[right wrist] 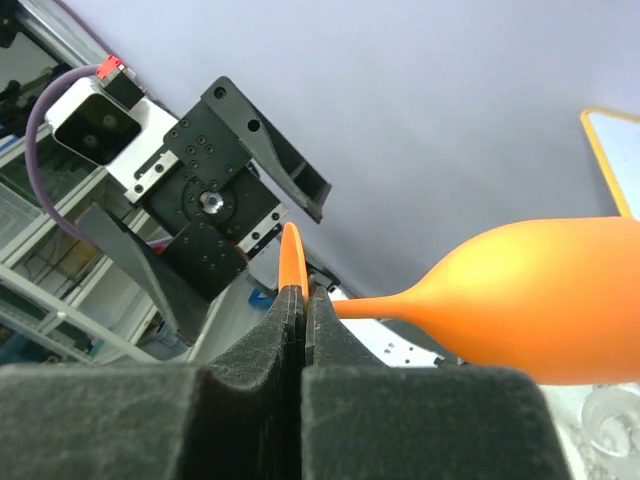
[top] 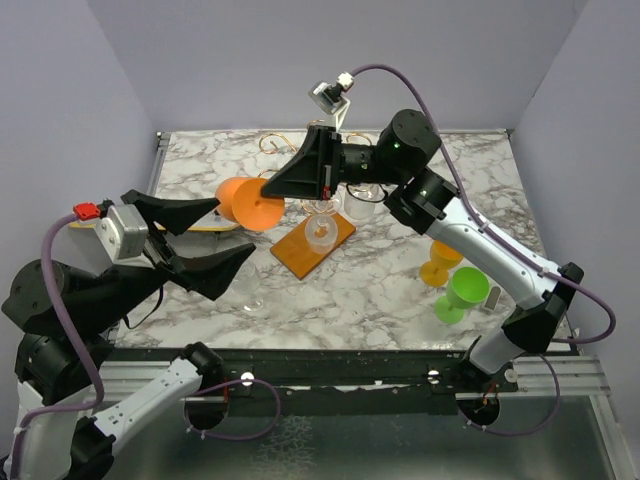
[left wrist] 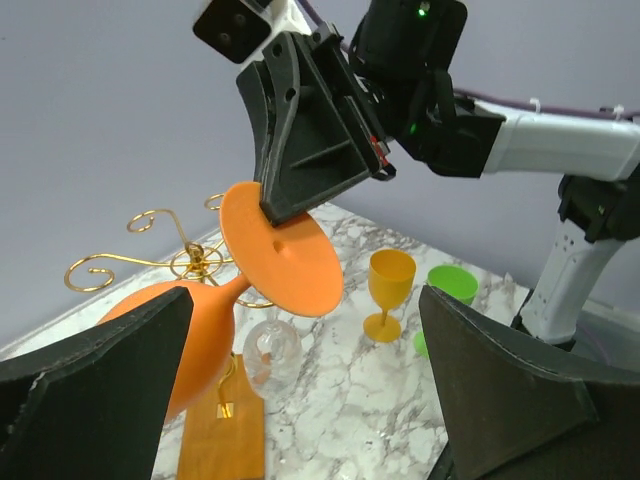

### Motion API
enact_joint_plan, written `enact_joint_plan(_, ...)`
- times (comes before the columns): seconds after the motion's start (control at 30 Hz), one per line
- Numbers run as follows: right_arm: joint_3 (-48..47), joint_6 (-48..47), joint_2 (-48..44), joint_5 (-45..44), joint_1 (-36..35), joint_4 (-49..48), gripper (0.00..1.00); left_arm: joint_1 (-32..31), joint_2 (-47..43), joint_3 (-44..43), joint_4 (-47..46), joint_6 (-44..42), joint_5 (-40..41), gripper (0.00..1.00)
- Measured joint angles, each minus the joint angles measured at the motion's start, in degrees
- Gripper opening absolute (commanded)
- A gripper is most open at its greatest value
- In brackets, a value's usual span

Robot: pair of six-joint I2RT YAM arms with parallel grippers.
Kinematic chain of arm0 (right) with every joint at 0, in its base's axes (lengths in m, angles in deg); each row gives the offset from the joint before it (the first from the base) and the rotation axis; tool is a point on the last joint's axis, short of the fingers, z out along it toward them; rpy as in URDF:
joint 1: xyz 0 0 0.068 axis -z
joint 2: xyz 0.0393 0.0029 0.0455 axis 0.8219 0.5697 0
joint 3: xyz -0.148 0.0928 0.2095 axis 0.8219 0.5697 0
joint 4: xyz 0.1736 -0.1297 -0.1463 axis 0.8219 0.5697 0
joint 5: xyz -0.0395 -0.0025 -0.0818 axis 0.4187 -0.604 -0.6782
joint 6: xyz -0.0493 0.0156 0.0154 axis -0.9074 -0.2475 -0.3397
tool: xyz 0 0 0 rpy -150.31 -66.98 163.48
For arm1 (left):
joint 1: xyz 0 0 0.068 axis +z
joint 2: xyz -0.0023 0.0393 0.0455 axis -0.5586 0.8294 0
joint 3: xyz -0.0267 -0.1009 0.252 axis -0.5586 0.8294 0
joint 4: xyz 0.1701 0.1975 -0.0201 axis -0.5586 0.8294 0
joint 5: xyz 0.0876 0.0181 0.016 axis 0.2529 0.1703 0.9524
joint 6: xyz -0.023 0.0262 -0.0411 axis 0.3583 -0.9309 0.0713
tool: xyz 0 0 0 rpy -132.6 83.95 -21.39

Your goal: Place the wine glass upside down on the wine glass rack

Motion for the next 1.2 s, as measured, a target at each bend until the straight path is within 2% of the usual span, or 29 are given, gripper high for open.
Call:
enact_joint_plan(0.03,-0.5,-0.6,0.7,-0.2,0.0,-0.3,0.01,0.0,0.0,-0.5,-0.1,1.3,1.1,0.87)
enact_joint_plan(0.17,-2.6,-3.6,2.8,-1.0,0.0,-1.3,0.01,0.0,0.2,-0.9,-0.2,5.8,5.9,0.62)
enact_joint_plan(0.33,-3.7,-4.2,4.4,0.0,0.0,-5.8,0.01,0.0,1.1,-0.8,-1.8,11.6,13.1,0.47)
enact_joint_plan(0.57,-3.7,-5.2,5.1,2.1,0.0,-10.3,0.01,0.0,3.3,-0.8,-4.4,15.6,15.5,0.30)
enact_joint_plan(0.67,-3.7,-6.4,5.1,2.6,0.0,-10.5,0.01,0.0,4.9,-0.8,-4.6,16.7,15.6,0.18)
enact_joint_plan(0.7,-3.7,-6.9,5.2,2.6,0.0,-10.5,0.01,0.0,5.3,-0.8,-4.7,16.9,15.6,0.12)
enact_joint_plan(0.73,-3.7,-7.3,5.2,2.7,0.0,-10.5,0.01,0.0,5.7,-0.8,-4.9,17.2,15.5,0.00)
enact_joint_plan(0.77,-3.7,-7.7,5.3,2.8,0.1,-10.5,0.02,-0.1,6.1,-0.8,-5.0,17.6,15.2,0.00)
enact_joint_plan(0.83,-3.7,-8.7,5.4,3.0,0.2,-10.4,0.15,-0.1,6.5,-1.0,-5.0,17.9,14.8,0.00)
enact_joint_plan(0.93,-3.9,-10.7,5.5,3.0,0.2,-9.9,0.45,-0.2,6.6,-1.2,-5.1,18.0,15.0,0.00)
enact_joint_plan(0.97,-3.9,-11.8,5.4,3.0,0.1,-9.4,0.50,-0.2,6.7,-1.2,-5.2,18.0,15.3,0.00)
enact_joint_plan(1.07,-3.4,-15.6,4.2,0.8,0.1,-6.8,0.62,-0.2,7.0,-1.1,-6.2,17.8,18.6,0.00)
enact_joint_plan(1.2,-1.8,-21.5,0.5,-6.1,0.0,-1.7,0.68,-0.2,7.4,-0.7,-7.5,17.3,24.9,0.00)
